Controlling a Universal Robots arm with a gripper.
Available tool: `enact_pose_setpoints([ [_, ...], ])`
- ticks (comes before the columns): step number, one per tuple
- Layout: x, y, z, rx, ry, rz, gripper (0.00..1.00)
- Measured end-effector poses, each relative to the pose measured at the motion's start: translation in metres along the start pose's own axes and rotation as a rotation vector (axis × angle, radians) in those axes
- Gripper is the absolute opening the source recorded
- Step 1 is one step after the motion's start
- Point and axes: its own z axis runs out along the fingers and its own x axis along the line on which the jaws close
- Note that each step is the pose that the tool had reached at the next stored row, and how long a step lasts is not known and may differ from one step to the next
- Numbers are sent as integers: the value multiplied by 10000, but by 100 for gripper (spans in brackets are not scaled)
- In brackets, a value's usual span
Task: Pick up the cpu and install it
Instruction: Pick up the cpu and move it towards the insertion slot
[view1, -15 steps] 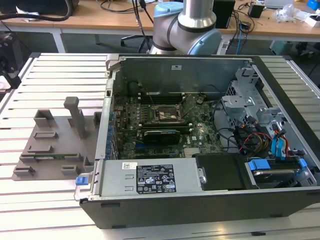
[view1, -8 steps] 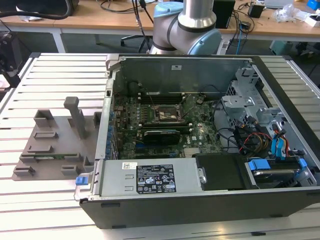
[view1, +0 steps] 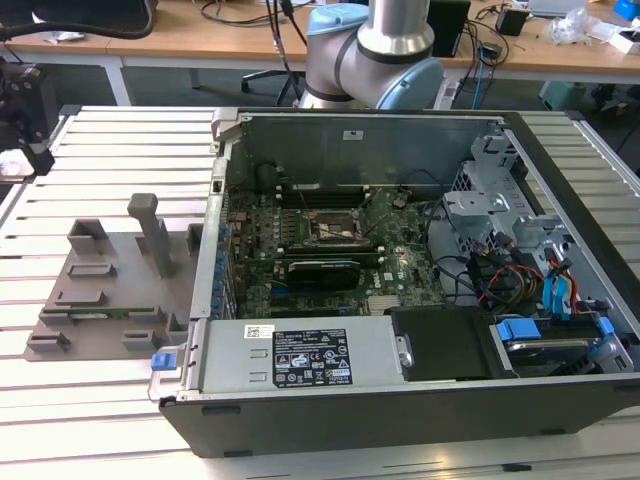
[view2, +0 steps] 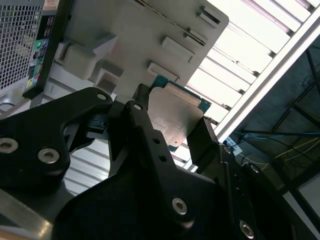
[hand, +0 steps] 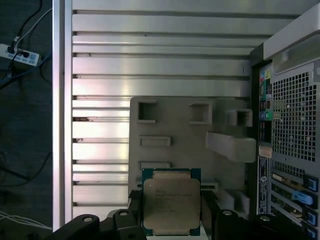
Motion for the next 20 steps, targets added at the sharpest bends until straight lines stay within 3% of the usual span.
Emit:
enact_pose_setpoints([
  [3, -98, 0, 2, 6, 1, 0, 55],
  [20, -443, 7, 11, 57, 1, -1, 55],
])
